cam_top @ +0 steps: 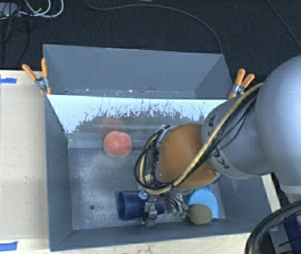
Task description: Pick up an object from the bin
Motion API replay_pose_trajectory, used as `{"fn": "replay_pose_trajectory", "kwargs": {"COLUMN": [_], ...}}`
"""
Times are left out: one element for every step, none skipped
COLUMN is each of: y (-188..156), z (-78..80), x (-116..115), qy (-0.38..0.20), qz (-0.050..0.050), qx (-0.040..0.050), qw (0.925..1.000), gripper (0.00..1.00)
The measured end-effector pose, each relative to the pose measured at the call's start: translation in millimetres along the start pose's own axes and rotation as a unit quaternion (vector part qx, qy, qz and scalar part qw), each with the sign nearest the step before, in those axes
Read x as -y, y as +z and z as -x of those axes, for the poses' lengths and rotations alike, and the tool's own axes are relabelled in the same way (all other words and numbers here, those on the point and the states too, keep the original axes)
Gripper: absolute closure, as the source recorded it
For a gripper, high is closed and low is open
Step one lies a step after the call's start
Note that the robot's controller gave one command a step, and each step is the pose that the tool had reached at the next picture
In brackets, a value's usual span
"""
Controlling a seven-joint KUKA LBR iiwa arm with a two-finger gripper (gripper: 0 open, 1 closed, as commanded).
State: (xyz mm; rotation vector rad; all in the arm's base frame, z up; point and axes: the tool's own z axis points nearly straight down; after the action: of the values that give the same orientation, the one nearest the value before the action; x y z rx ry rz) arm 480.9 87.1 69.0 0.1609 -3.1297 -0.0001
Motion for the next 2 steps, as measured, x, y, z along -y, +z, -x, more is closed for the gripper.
{"fn": "replay_pose_trajectory", "kwargs": {"y": [0.0,-2.3], "z": [0.0,-0.8], "x": [0.1,0.1], "qy": [0.0,0.0], "qz": [0.0,0.0], "qx": [0.0,-0.0012], "qw": [1.0,1.0], "gripper": [1.0,1.0]}}
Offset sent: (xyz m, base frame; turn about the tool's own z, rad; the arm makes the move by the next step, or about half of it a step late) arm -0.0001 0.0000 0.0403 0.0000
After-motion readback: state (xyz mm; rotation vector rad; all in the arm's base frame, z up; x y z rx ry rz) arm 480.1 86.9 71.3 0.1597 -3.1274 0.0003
